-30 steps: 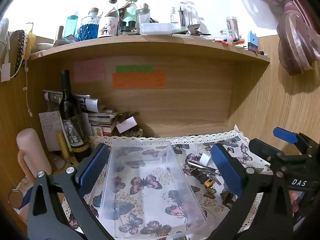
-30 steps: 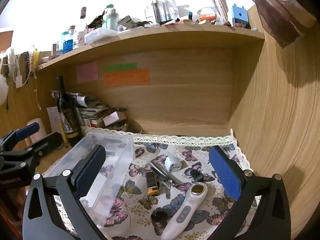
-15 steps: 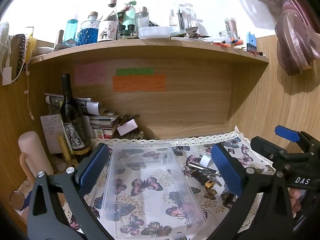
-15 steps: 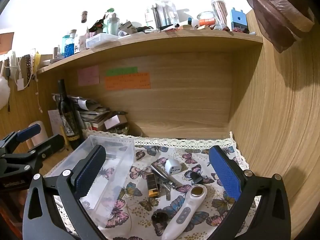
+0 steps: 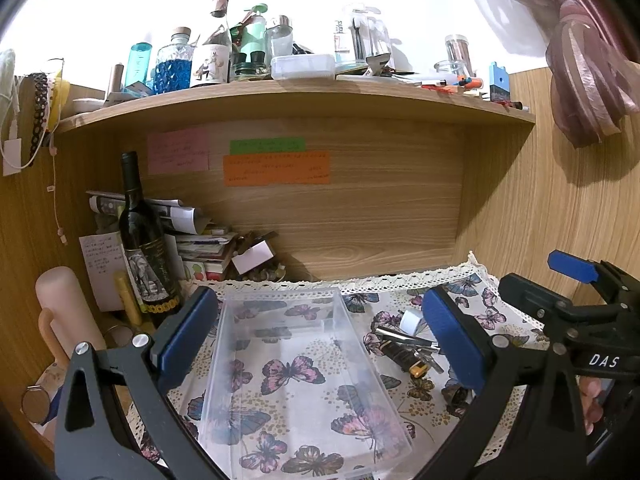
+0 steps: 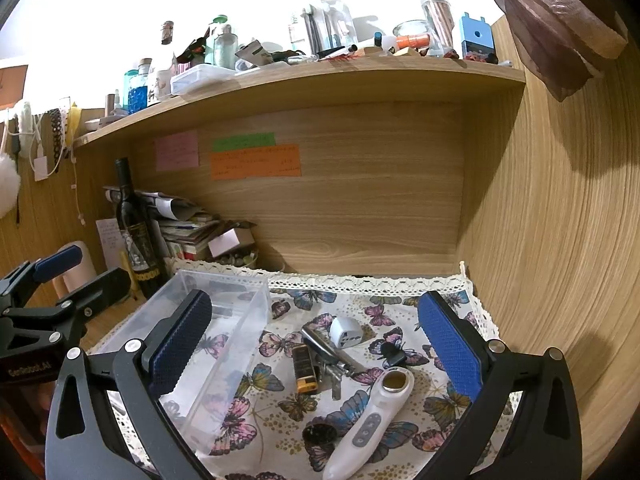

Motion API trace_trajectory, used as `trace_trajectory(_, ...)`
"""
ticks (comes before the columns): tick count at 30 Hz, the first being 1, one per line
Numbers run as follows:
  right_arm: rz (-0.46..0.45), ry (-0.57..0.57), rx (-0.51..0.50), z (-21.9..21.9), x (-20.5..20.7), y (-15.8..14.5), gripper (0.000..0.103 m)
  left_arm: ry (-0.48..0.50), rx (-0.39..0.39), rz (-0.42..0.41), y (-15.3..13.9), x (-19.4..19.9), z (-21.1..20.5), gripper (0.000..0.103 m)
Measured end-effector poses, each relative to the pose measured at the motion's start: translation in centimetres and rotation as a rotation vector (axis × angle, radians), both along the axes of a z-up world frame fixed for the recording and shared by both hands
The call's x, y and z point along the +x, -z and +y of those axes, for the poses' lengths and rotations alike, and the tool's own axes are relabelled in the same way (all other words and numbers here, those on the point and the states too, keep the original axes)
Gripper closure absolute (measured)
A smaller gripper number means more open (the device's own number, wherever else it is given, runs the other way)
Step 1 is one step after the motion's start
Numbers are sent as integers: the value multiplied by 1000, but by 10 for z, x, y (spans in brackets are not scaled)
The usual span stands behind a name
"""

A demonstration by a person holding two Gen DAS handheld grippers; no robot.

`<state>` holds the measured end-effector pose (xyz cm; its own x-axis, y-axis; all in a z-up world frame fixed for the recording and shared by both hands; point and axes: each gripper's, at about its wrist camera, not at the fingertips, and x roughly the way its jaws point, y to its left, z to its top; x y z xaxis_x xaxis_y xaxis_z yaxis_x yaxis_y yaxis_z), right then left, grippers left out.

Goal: Organize rigid objects

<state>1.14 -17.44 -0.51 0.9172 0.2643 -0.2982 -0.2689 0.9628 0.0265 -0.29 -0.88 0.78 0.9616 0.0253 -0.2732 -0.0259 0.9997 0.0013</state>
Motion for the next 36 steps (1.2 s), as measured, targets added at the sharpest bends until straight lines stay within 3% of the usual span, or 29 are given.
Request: trace_trajectory(36,-10,-13,-22,8,0,1,0,5,-7,-19,0,-3,1,0)
